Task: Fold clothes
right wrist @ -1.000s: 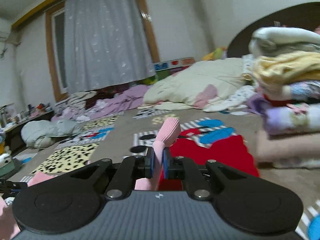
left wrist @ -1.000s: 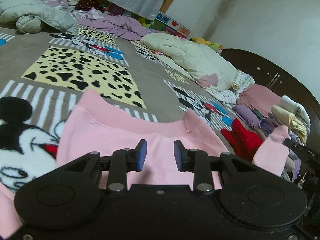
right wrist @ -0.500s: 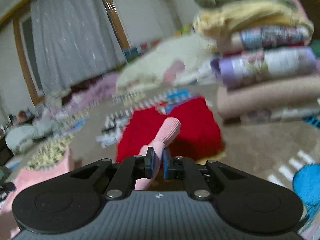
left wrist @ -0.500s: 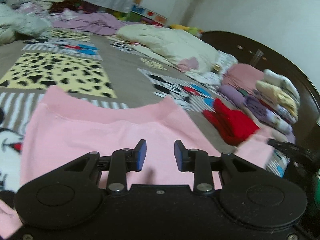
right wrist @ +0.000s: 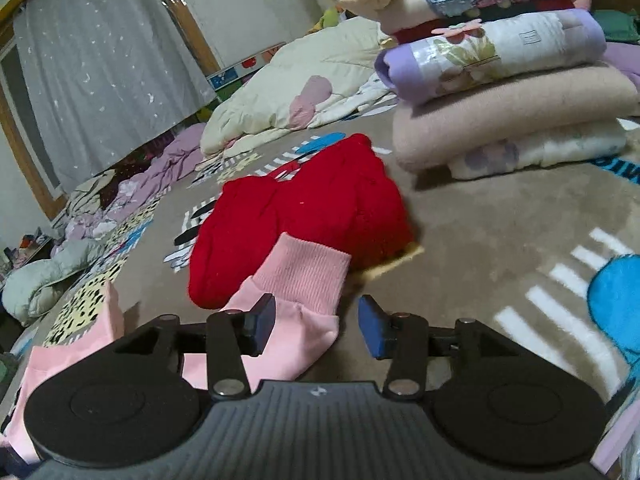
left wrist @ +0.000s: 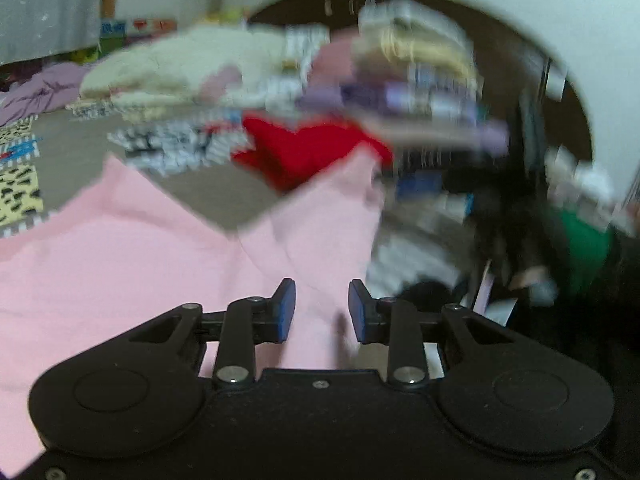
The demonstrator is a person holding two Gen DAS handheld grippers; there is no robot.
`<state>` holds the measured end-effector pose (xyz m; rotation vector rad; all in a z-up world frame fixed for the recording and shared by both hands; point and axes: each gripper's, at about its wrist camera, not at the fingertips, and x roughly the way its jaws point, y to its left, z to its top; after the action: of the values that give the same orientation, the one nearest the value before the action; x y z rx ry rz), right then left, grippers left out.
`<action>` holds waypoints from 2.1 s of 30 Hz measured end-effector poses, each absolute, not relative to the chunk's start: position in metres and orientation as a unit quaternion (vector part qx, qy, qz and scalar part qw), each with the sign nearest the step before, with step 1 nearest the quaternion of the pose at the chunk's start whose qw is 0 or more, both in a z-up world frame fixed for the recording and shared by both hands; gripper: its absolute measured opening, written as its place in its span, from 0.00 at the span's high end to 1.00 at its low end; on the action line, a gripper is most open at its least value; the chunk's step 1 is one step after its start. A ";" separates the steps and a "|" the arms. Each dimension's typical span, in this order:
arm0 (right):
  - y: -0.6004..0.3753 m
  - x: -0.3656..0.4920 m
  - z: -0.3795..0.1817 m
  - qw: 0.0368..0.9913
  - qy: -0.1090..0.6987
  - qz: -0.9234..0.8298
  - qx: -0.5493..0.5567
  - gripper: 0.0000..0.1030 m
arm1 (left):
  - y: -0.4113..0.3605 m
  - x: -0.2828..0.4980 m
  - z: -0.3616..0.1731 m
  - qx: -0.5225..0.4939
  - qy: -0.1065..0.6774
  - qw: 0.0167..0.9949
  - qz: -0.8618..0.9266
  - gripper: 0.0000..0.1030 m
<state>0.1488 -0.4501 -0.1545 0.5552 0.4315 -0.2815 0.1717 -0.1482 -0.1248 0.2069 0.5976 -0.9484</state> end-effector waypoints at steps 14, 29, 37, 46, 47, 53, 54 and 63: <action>-0.565 0.216 -0.201 0.785 0.172 -0.022 0.595 0.44 | -0.145 0.179 -0.136 0.077 0.302 0.836 -0.451 0.72; -0.566 0.224 -0.176 0.872 0.162 -0.107 0.449 0.34 | -0.135 0.193 -0.136 0.055 0.310 0.839 -0.444 0.72; -0.517 0.170 -0.172 0.887 0.191 -0.082 0.412 0.34 | -0.135 0.190 -0.129 0.050 0.299 0.852 -0.426 0.72; -0.502 0.170 -0.181 0.895 0.202 -0.088 0.387 0.69 | -0.148 0.197 -0.132 0.055 0.304 0.853 -0.420 0.72; -0.501 0.173 -0.184 0.894 0.204 -0.083 0.389 0.82 | -0.150 0.198 -0.134 0.058 0.306 0.853 -0.420 0.72; -0.489 0.161 -0.163 0.920 0.155 -0.092 0.348 0.93 | -0.154 0.206 -0.137 0.059 0.315 0.852 -0.415 0.72; -0.490 0.168 -0.167 0.920 0.172 -0.098 0.337 0.93 | -0.154 0.208 -0.137 0.059 0.316 0.852 -0.414 0.72; -0.470 0.167 -0.148 0.951 0.174 -0.117 0.226 0.83 | -0.141 0.243 -0.119 0.036 0.321 0.868 -0.377 0.72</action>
<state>0.1667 -0.4699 -0.1476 0.4597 0.3540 -0.2388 0.2428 -0.1415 -0.1191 0.0750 0.6724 -0.7898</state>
